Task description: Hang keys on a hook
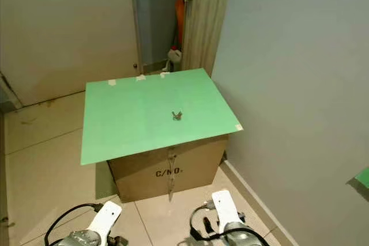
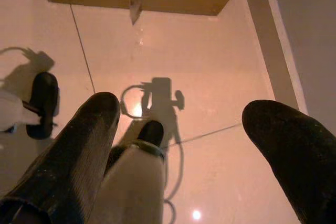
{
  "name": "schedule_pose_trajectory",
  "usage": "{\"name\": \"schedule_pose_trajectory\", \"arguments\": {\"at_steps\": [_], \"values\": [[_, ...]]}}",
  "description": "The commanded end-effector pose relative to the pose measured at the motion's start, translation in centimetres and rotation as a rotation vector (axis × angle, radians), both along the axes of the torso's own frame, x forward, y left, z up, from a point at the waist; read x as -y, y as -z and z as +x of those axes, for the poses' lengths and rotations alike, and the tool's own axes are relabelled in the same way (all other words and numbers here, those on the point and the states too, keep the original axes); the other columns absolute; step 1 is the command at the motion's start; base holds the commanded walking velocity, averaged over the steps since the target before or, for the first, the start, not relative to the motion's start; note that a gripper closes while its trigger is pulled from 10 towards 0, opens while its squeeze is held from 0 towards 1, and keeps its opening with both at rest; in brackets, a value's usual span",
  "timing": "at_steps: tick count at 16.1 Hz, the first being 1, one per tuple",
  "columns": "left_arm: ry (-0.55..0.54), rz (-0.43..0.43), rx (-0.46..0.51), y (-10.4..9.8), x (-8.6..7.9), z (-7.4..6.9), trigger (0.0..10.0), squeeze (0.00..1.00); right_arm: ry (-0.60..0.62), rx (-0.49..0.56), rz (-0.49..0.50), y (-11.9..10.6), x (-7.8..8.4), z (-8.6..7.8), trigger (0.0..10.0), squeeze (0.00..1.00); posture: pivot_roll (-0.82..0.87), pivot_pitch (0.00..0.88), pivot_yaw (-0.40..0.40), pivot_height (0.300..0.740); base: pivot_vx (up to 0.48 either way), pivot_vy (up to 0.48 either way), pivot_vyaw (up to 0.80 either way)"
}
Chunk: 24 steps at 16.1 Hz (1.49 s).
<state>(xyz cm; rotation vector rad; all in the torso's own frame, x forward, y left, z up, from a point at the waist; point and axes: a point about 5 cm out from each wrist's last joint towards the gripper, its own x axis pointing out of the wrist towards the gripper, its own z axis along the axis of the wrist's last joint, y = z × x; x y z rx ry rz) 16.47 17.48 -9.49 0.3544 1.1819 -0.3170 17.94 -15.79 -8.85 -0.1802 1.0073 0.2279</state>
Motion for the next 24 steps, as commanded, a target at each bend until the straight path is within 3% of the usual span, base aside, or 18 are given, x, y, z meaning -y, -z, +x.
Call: {"name": "schedule_pose_trajectory", "arguments": {"at_steps": [1, 4, 10, 18, 24], "values": [[0.042, 0.017, 0.04, -0.2, 0.2, 0.6, 10.0, 0.0, 0.021, 0.078, -0.005, -0.8, 0.0, 1.5, 10.0, 0.0, -0.05, 0.011, -0.029, 0.74, 0.0, 0.0, 0.0], [0.039, 0.072, 0.183, -1.3, -0.5, 2.7, 10.0, 0.0, 0.074, 0.165, 0.004, -1.7, -0.3, 3.1, 10.0, 0.0, -0.05, 0.01, -0.023, 0.74, 0.0, 0.0, 0.0], [-0.045, 0.044, 0.202, -1.4, -0.3, 2.9, 10.0, 0.0, 0.068, 0.155, -0.008, -1.4, 0.3, 2.5, 10.0, 0.0, -0.05, 0.011, -0.025, 0.74, 0.0, 0.0, 0.0], [-0.035, 0.042, 0.216, -1.6, -0.3, 3.3, 10.0, 0.0, 0.044, 0.148, -0.022, -1.3, 0.4, 2.2, 10.0, 0.0, -0.05, 0.018, -0.026, 0.74, 0.0, 0.0, 0.0], [-0.016, 0.015, 0.185, -1.3, 0.2, 2.8, 10.0, 0.0, 0.06, 0.153, -0.016, -1.2, 0.6, 2.0, 10.0, 0.0, -0.06, 0.018, -0.025, 0.74, 0.0, 0.0, 0.0]]}}
